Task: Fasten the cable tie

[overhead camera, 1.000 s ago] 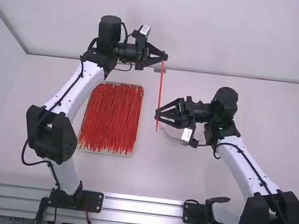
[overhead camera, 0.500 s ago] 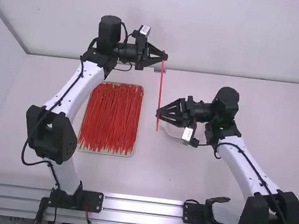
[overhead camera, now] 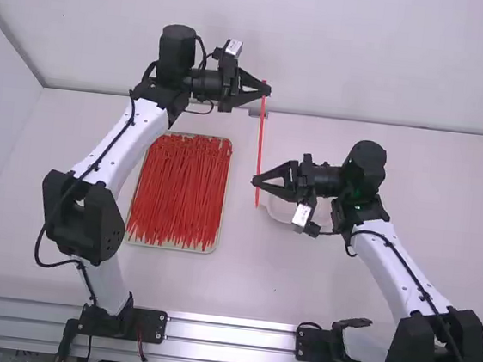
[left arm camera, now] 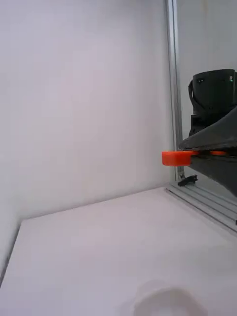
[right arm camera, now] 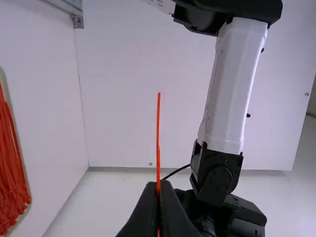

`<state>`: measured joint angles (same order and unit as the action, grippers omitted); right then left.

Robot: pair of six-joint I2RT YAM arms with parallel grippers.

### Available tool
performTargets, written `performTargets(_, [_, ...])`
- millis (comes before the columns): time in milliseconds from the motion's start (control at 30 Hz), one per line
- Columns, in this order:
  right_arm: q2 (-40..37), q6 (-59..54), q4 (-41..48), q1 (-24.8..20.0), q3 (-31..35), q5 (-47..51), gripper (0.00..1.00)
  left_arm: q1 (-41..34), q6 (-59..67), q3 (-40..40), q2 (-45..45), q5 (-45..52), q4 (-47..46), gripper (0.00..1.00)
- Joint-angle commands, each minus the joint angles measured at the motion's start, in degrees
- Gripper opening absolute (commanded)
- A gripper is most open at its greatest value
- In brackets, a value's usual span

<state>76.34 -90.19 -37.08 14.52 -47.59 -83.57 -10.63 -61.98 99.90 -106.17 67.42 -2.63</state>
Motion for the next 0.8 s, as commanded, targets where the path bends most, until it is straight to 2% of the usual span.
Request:
performTargets(0, [-0.2, 0.4, 0.0, 0.1, 0.0, -0.4, 0.00, -0.2, 0.2, -0.2, 0.1, 0.6, 0.5, 0.02])
performTargets(767, [-0.2, 0.3, 0.2, 0.0, 0.1, 1.4, 0.00, -0.7, 1.9, -1.0, 0.1, 2.2, 0.3, 0.02])
